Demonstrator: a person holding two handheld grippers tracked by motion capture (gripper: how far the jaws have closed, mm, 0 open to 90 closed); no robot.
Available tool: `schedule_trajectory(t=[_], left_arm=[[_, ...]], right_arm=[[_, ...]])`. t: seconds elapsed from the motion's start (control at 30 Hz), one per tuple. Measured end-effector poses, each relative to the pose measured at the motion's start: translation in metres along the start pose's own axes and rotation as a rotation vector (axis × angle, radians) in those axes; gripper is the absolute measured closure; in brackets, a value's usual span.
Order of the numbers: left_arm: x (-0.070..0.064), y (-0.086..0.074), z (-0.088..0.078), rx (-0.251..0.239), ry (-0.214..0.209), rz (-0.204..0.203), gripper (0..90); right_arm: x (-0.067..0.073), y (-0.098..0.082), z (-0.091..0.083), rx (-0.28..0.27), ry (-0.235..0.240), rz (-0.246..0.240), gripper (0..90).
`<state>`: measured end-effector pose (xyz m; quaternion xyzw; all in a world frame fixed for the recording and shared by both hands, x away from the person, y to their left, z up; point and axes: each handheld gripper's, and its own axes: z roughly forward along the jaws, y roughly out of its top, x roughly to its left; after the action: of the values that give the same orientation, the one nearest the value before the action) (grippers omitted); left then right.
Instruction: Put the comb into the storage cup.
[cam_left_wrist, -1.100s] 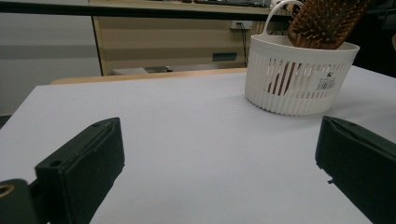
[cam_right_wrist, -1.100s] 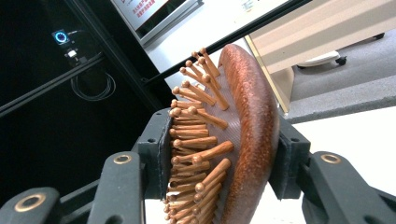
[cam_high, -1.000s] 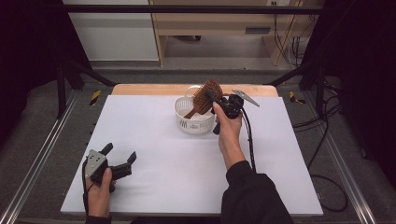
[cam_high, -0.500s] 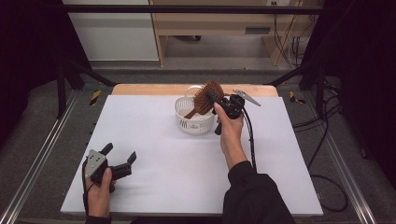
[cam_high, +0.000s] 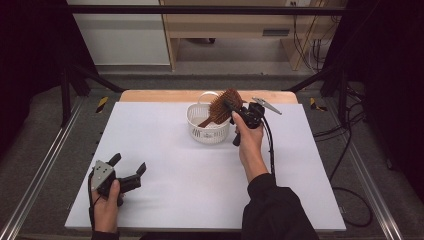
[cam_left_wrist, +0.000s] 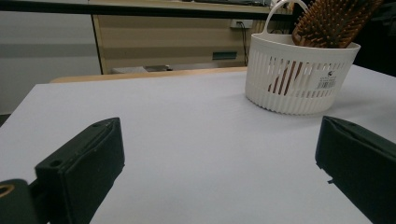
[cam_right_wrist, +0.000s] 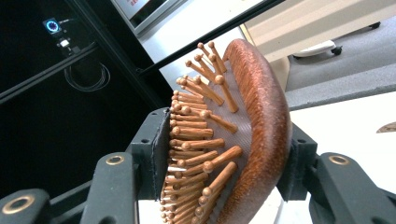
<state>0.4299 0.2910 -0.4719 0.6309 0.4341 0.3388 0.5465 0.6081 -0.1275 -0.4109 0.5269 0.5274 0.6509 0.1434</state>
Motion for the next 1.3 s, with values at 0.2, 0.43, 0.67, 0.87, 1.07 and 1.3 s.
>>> schedule_trajectory(t=[0.2,0.43,0.67,0.87,1.07,1.3], left_arm=[[-0.001,0.0,0.0,0.004,-0.004,0.005,1.3],[0.0,0.0,0.0,0.002,-0.001,-0.001,1.3],[-0.001,-0.001,0.002,0.008,-0.008,0.006,1.3],[-0.001,0.0,0.001,0.006,-0.006,0.006,1.3],[-0.001,-0.001,0.001,0.007,-0.006,0.007,1.3],[0.0,-0.001,0.001,0.007,-0.004,0.006,1.3]], right_arm=[[-0.003,-0.001,-0.002,0.012,-0.007,0.012,44.1],[-0.007,0.0,-0.004,0.026,-0.03,-0.013,41.8],[-0.009,0.002,-0.007,0.042,-0.043,-0.047,40.1],[-0.009,0.002,-0.007,0.046,-0.041,-0.051,39.5],[-0.008,0.003,-0.007,0.059,-0.06,-0.075,35.0],[-0.012,0.003,-0.008,0.075,-0.073,-0.068,29.8]])
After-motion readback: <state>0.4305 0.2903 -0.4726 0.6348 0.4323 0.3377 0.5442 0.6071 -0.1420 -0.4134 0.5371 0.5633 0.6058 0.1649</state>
